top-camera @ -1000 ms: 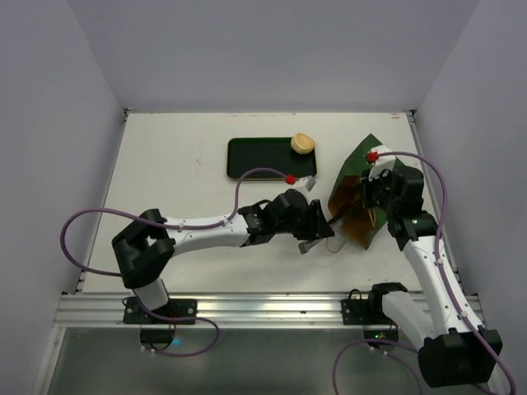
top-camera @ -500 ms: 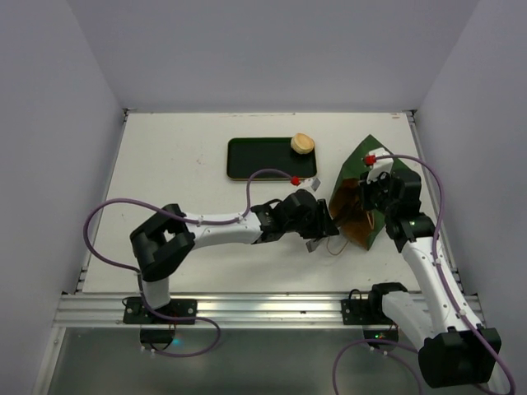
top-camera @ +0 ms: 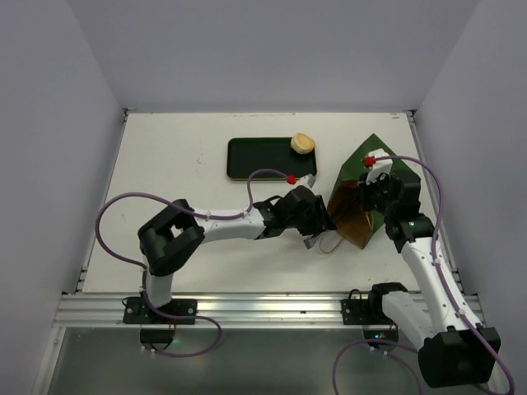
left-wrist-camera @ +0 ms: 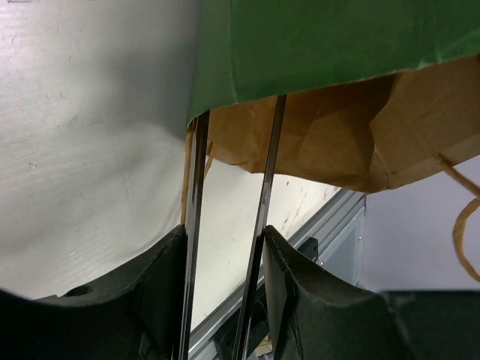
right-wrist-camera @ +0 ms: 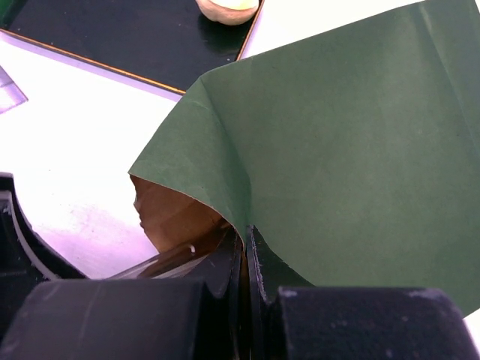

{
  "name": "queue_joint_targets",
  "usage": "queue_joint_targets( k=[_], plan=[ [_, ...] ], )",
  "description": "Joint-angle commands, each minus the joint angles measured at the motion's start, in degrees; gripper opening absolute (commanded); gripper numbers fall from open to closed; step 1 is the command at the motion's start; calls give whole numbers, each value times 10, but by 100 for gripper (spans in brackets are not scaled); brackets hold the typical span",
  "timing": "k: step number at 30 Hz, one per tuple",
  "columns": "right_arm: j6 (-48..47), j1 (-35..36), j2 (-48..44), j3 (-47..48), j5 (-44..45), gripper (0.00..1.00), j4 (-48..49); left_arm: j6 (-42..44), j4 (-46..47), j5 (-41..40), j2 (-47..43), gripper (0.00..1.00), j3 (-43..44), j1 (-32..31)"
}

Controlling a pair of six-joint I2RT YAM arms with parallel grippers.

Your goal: Take the fake bread out of the paper bag

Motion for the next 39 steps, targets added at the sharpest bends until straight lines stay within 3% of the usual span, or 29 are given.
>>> queue_joint_targets(
  k=[1, 15, 22, 27, 39],
  plan=[
    [-1, 3, -14, -4, -16, 0, 45, -22, 36, -1, 8, 47, 28, 10],
    [1, 5, -17, -10, -26, 0, 44, -24, 38, 36, 47, 43, 64, 22],
    [0, 5, -17, -11, -16, 0, 45, -2, 30, 30, 34, 14, 65, 22],
    [-2, 5, -19, -10, -4, 0, 46, 27, 14, 23, 7, 0, 58, 22],
    [-2, 5, -14, -20, 58, 0, 70, 93, -6, 56, -117, 0, -52, 6]
  ],
)
